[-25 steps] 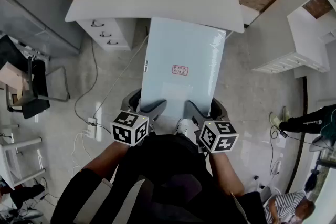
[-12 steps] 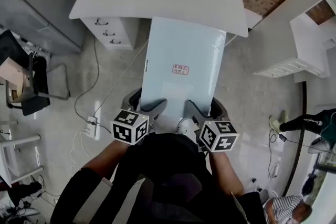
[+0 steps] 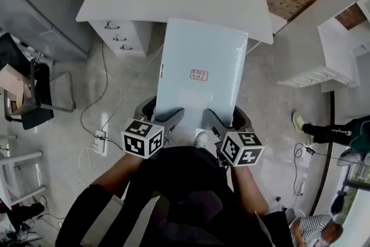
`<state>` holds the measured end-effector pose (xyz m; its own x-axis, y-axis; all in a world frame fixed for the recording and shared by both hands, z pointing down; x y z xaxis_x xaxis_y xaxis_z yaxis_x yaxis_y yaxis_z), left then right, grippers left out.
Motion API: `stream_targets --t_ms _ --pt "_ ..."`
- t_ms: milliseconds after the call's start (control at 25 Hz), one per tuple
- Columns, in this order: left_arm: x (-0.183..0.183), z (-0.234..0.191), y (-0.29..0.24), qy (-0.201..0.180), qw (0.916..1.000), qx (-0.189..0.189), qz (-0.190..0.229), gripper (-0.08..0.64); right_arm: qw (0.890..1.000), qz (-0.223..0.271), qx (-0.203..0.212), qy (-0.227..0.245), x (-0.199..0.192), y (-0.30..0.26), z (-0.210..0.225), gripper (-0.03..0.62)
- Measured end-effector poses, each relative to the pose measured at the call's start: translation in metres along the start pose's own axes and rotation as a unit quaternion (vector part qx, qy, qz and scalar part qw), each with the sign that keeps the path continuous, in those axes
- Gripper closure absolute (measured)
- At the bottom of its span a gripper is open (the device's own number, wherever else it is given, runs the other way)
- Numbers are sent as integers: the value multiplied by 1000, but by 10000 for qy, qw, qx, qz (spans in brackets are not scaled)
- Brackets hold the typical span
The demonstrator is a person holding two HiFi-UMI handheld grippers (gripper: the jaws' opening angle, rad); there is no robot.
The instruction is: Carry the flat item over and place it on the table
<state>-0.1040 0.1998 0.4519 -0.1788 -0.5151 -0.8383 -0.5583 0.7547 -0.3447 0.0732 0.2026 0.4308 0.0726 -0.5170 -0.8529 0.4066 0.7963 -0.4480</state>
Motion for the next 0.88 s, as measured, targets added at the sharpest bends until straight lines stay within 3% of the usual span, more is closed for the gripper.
stream_targets --t_ms 880 --pt "16 -61 51 14 9998 103 151 149 9999 -70 120 50 -2 -32 -74 215"
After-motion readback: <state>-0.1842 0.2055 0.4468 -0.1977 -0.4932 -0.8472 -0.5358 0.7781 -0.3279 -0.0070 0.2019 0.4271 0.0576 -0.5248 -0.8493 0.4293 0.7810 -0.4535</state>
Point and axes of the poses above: the fingertips, and each gripper's own axes: y backward along the fingers, z to its right, x out of its top, the point moved 2 cm from there along y, backward along the fingers, and after that the axes turned 10 degrees about z, right-handed, at the moved point
